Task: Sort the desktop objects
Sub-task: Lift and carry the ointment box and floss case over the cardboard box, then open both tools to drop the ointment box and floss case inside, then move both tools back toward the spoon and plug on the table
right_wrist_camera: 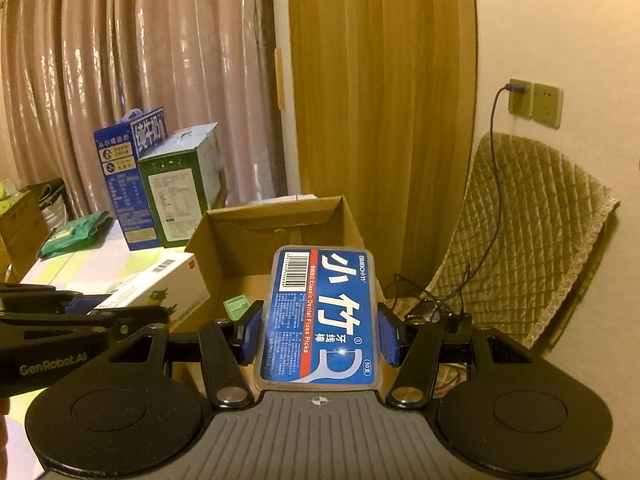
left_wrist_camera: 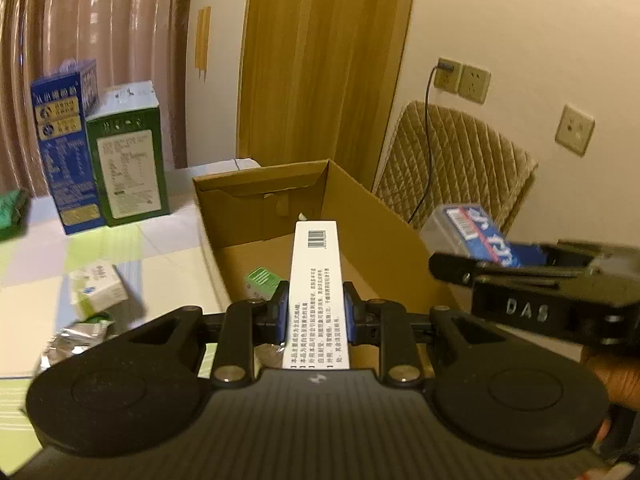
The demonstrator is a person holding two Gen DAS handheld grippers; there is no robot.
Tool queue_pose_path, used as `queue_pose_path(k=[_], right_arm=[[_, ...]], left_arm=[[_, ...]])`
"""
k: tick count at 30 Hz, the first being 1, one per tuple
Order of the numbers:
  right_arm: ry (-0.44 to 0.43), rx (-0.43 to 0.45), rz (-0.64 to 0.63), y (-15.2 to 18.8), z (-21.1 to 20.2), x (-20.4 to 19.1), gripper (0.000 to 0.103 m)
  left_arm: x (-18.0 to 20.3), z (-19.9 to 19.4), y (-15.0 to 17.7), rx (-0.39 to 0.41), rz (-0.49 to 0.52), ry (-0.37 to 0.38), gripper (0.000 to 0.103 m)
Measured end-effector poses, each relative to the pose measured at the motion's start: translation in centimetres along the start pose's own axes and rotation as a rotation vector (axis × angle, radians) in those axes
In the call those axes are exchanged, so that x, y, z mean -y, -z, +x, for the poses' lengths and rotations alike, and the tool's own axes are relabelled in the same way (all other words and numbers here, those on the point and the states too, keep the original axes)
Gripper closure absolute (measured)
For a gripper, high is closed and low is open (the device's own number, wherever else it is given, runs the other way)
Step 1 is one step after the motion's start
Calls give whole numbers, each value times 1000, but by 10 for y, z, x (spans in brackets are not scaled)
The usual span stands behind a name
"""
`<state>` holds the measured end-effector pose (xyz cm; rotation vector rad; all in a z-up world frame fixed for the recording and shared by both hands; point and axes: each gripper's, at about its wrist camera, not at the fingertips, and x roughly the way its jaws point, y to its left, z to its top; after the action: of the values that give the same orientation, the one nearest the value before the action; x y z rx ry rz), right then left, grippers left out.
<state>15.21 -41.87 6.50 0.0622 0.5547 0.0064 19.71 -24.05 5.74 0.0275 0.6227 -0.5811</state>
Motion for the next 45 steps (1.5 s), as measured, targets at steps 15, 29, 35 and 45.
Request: queue_pose_path(k=[15,29,35,45], right_arm=[[1,-42,26,4,33,14,49],[-80,-41,52,-6,42,2,48],[-66,-28,91,-5,34,6,37],[-70,3,134,13,-23,-3,25]], left_arm=[[-22,24,2,-21,-79,-15,82],[-36,-1,11,-11,-105,-45,80],[-39,-17,17,-3,-106,-47,72],[-45,-62,36,1,-84,-79,48]])
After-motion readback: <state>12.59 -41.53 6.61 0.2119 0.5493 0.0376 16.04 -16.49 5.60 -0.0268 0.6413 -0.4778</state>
